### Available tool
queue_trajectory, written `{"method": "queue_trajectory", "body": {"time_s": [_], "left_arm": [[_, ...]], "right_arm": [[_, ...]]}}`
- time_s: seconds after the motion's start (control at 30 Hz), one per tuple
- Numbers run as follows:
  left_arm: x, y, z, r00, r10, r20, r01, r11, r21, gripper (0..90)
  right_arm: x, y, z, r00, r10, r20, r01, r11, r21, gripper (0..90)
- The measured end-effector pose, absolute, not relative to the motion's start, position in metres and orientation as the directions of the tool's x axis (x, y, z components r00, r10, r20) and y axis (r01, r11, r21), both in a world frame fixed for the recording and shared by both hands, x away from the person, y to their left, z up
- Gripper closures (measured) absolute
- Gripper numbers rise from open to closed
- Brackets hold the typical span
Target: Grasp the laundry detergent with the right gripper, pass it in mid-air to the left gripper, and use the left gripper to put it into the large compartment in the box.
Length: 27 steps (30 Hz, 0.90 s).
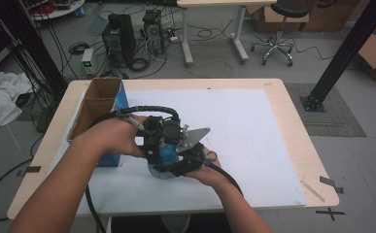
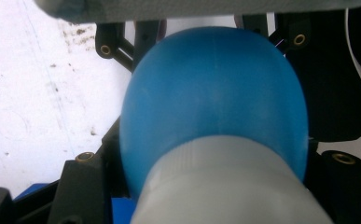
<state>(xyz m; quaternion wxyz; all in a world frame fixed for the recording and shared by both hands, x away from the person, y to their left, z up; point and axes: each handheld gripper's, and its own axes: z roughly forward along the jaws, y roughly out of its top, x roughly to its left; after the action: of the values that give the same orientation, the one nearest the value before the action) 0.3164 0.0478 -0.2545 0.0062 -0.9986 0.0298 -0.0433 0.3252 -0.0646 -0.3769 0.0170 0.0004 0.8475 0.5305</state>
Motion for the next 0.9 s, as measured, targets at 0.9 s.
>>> {"method": "queue_trajectory", "body": {"time_s": [0.9], "left_arm": [[0.329,0.052,-0.227,0.997,0.046,0.058,0.046,-0.999,0.006,39.1]], "right_arm": [[0.331,-0.101,-0.347,-1.000,0.031,-0.005,0.012,0.517,0.856,13.3]]}}
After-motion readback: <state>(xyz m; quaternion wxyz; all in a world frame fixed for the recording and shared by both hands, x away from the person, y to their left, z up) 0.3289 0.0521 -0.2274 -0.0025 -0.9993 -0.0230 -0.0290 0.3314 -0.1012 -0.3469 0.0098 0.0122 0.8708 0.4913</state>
